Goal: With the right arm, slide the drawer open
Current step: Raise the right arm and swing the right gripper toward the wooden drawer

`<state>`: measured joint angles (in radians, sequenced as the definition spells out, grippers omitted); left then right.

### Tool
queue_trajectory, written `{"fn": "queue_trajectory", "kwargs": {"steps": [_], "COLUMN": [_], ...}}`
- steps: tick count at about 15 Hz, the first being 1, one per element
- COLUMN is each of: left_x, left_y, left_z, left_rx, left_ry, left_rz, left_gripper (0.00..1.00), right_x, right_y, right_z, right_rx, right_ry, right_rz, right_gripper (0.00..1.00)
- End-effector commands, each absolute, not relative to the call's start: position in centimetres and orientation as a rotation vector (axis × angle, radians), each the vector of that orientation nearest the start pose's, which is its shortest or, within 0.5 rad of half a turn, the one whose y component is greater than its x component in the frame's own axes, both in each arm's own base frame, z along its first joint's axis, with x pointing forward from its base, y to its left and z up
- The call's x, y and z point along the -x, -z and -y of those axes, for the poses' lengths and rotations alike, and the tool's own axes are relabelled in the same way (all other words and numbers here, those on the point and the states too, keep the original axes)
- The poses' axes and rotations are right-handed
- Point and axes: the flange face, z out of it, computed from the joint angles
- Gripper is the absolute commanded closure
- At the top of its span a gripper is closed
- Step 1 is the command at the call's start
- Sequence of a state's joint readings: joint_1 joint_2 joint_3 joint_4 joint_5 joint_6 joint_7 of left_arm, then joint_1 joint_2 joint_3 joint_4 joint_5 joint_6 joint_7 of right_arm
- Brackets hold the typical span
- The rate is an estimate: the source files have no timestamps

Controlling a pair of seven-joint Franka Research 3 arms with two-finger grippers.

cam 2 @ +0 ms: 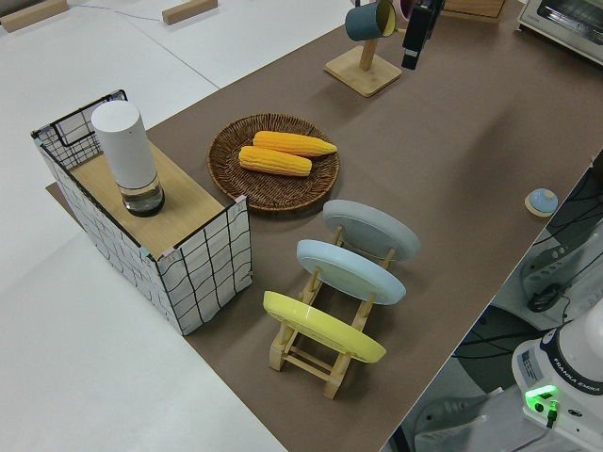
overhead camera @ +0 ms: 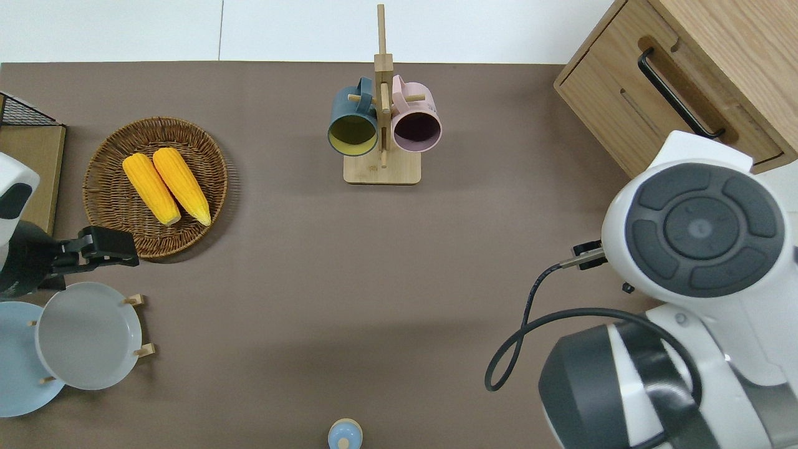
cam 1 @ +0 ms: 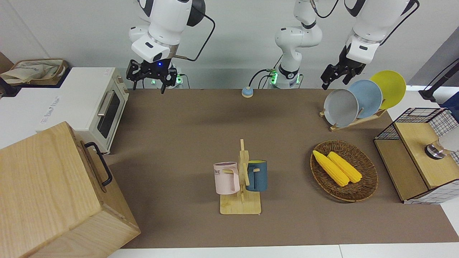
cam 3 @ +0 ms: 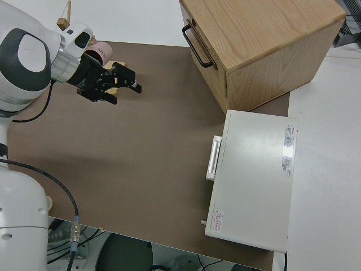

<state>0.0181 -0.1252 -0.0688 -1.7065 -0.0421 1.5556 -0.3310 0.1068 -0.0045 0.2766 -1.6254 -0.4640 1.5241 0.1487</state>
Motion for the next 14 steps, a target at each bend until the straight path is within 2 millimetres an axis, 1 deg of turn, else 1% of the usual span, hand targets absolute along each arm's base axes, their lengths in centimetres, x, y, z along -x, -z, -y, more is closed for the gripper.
{"fn": "queue_trajectory", "kwargs": {"steps": [1, 2, 3, 6, 8, 9, 12, 14], "left_x": [-50.7, -50.8, -50.8, -50.8, -50.8, -50.7, -50.8, -50.8], "left_y": [-63.1, -63.1, -63.1, -63.1, -63.1, -63.1, -63.1, -63.1], "left_z": [3.1, 3.1, 3.0, 3.1, 3.1, 3.1, 3.1, 3.1], "left_rx": [3.139, 3.140, 3.139, 3.140, 3.140, 3.139, 3.140, 3.140], "left_ry": [-0.058, -0.056, -0.056, -0.056, -0.056, -0.058, -0.056, -0.056], "left_rz": [0.434, 0.434, 0.436, 0.434, 0.434, 0.434, 0.434, 0.434], "left_gripper": [0.01, 0.01, 0.01, 0.00, 0.01, 0.01, 0.01, 0.01], "right_x": [-52.5, -52.5, -52.4, -52.5, -52.7, -52.6, -52.7, -53.0], "right_y": [-60.3, -60.0, -59.8, -59.0, -58.3, -57.9, -55.1, -53.9], "right_z": [-16.8, -16.9, -17.7, -18.7, -19.2, -19.8, -21.1, -21.6], "right_rx": [3.673, 3.697, 3.719, 3.794, 3.847, 3.874, 3.971, 4.015], "right_ry": [0.131, 0.144, 0.170, 0.211, 0.235, 0.260, 0.316, 0.360], "right_rz": [0.494, 0.507, 0.547, 0.629, 0.707, 0.763, 0.951, 0.994], "right_gripper": [0.015, 0.017, 0.017, 0.017, 0.019, 0.019, 0.019, 0.019]}}
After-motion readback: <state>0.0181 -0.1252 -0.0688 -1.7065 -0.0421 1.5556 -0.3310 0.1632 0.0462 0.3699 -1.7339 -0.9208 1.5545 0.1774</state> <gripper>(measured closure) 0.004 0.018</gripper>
